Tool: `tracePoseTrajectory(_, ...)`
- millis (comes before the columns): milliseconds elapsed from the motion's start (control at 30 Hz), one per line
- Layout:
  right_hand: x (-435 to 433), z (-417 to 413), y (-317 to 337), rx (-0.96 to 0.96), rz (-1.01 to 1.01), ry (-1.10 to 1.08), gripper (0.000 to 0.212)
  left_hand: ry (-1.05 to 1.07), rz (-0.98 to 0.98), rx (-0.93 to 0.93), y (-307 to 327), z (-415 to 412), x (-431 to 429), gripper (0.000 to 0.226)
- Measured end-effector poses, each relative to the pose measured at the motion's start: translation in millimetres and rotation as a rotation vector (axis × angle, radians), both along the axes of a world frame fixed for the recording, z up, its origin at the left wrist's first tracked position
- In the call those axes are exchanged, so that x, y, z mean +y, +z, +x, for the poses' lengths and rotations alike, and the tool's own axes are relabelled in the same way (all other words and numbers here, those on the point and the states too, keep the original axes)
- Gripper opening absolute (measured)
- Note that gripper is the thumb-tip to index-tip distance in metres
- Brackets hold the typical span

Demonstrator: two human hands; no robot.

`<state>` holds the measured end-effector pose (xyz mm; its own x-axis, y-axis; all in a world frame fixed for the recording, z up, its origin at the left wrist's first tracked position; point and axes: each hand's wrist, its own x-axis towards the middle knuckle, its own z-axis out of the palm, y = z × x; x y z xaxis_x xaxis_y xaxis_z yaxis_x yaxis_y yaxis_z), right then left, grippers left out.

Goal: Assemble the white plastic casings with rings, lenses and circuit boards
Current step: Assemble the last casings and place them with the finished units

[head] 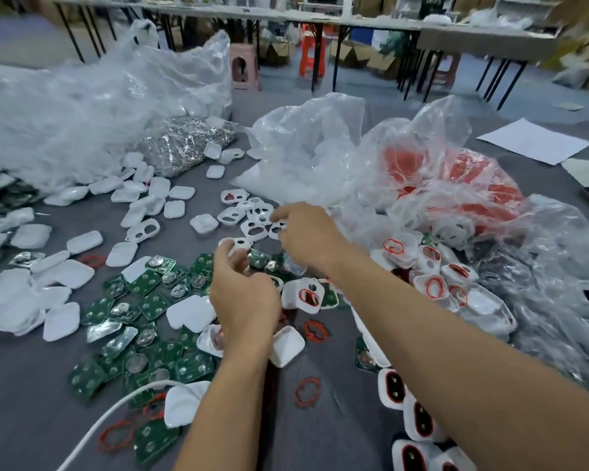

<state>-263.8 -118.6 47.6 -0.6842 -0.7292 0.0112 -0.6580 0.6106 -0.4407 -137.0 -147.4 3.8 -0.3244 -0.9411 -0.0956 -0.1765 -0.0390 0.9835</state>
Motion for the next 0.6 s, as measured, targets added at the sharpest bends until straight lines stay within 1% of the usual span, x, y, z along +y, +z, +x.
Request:
tracePoseTrajectory(67, -10.3, -3.0, -8.0, 0.148, 0.085, 0.016, 0.033, -0.015, -0.015, -0.002, -0.4, -0.1, 0.6, 0.069)
tracePoseTrajectory(100, -13.8, -4.4, -11.1, 0.202, 0.095, -0.002, 0.028, -0.013, -0.023, 0.003, 0.0, 0.2, 0.6, 0.068)
tracePoseTrajectory(167, -16.9, -7.0, -15.1, 0.257, 0.114, -0.043, 0.023, -0.006, -0.02, 0.019, 1.3, 0.8, 2.0, 0.064)
tracePoseTrajectory(233, -15.0, -8.4, -16.3, 0.306, 0.135, -0.041, 0.026, 0.003, -0.017, 0.039, 3.5, 1.5, 3.5, 0.061)
tracePoseTrajectory(333, 0.5, -3.3, -19.2, 0.418, 0.118, 0.029, 0.029, 0.013, -0.039, 0.048, 8.5, 2.7, 7.1, 0.057)
tracePoseTrajectory(367, 7.0, 0.0, -21.0, 0.484, 0.092, 0.042, 0.031, 0.013, -0.044, 0.05, 10.0, 2.9, 7.9, 0.056)
tracePoseTrajectory(433, 18.5, 4.3, -19.4, 0.595, 0.012, -0.021, 0.027, 0.018, -0.045, 0.068, 12.4, 2.9, 10.1, 0.055)
tracePoseTrajectory(500, 25.6, 0.8, -14.6, 0.605, -0.061, -0.113, 0.022, 0.027, -0.06, 0.089, 13.2, 4.2, 11.2, 0.054)
tracePoseTrajectory(567, 30.7, -4.2, -6.7, 0.5, -0.187, -0.186, 0.025, 0.016, -0.095, 0.107, 14.8, 6.7, 11.5, 0.052)
tracePoseTrajectory(600, 34.3, -4.4, -1.0, 0.439, -0.267, -0.217, 0.026, -0.021, -0.115, 0.122, 16.1, 7.3, 11.9, 0.048)
